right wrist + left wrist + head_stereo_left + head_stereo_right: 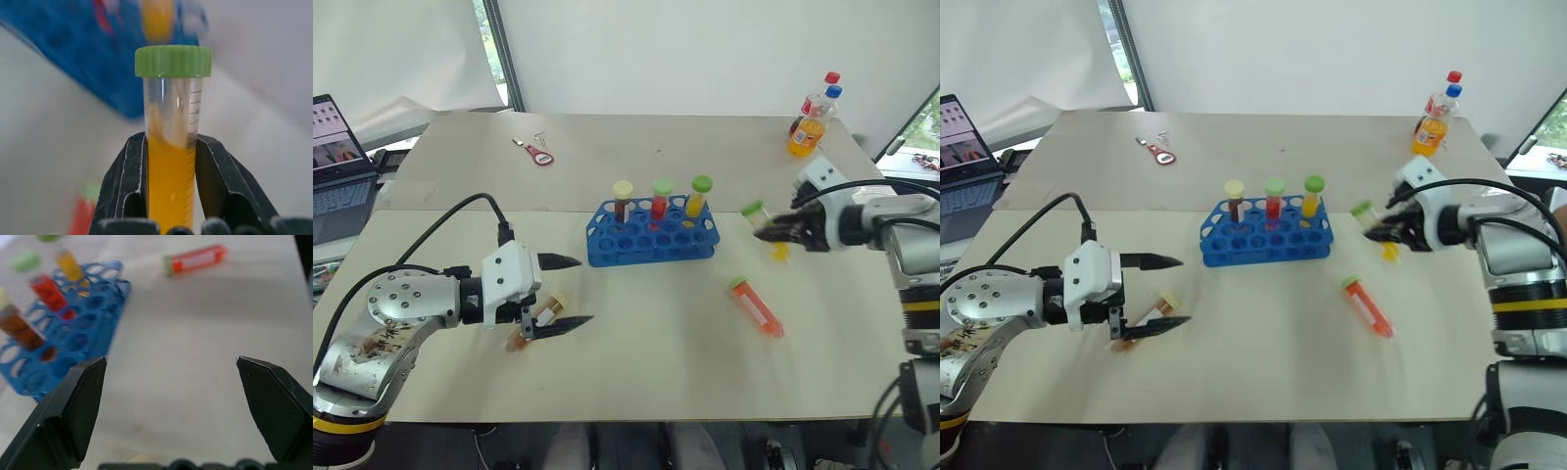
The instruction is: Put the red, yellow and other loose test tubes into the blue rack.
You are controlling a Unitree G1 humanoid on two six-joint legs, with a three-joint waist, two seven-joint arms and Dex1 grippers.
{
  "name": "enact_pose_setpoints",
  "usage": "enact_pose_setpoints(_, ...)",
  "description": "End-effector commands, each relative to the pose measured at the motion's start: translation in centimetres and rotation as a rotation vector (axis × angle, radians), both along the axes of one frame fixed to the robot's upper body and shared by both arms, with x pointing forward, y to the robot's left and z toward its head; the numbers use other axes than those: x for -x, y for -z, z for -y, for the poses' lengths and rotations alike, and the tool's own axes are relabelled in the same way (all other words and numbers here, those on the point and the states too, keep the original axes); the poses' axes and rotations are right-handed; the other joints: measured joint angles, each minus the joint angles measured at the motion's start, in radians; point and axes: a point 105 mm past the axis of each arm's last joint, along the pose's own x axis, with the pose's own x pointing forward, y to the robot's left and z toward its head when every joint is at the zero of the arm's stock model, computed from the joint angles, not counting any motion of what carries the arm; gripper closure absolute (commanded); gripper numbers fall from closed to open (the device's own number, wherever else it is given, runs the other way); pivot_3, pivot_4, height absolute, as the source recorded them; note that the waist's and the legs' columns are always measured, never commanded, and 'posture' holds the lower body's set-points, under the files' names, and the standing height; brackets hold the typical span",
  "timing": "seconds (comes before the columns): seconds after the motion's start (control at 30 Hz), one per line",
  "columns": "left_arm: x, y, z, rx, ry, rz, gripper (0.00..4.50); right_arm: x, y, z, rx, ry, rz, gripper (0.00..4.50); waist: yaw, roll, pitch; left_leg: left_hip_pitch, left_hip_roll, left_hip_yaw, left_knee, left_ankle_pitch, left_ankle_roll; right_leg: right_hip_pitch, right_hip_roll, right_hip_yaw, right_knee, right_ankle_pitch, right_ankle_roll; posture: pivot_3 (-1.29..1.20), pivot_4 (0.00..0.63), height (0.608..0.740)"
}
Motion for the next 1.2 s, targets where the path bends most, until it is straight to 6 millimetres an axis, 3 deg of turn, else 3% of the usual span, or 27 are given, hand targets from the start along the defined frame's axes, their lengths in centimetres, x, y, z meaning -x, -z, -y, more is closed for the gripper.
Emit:
enact_pose_setpoints(0.03,0.4,-1.4,0.6,0.099,-0.001,0.055,0.00,0.4,-2.2,-2.0,-0.130,-0.012,0.291,3.54,0.003,-0.001,0.000,0.000,0.000,0.000,0.000,0.000,0.000,0.001,0.000,0.000,0.000,0.000,0.000,0.00,0.150,0.733)
enact_pose_setpoints(0.27,0.6,-1.8,1.5,0.131,0.043,0.044,0.00,-1.4,-0.6,-4.2,-0.245,0.099,0.468,3.54,0.007,0.000,0.000,0.000,-0.002,0.000,0.002,0.001,-0.001,0.002,-0.002,-0.001,-0.001,0.001,0.001,0.00,0.150,0.733)
enact_pose_setpoints(0.43,0.6,-2.0,1.6,0.117,0.056,0.043,0.00,-2.3,0.7,-4.5,-0.257,0.146,0.470,3.54,-0.001,0.000,0.000,0.002,-0.001,0.000,0.000,0.001,-0.002,0.004,-0.001,-0.001,-0.001,0.001,0.001,0.00,0.150,0.733)
enact_pose_setpoints(0.87,0.7,-2.3,2.2,0.129,0.069,0.038,0.00,-2.0,3.0,-5.3,-0.265,0.155,0.437,3.55,-0.002,0.000,0.000,0.003,-0.001,-0.001,0.000,0.001,-0.002,0.004,-0.001,-0.001,-0.001,0.001,0.001,0.00,0.150,0.733)
enact_pose_setpoints(1.2,0.2,-3.1,3.2,0.233,0.039,0.016,0.00,-2.1,4.3,-5.0,-0.380,0.277,0.448,3.55,-0.004,0.000,0.000,0.003,-0.001,-0.001,0.000,0.001,-0.002,0.004,-0.001,-0.001,-0.001,0.001,0.001,0.00,0.150,0.733)
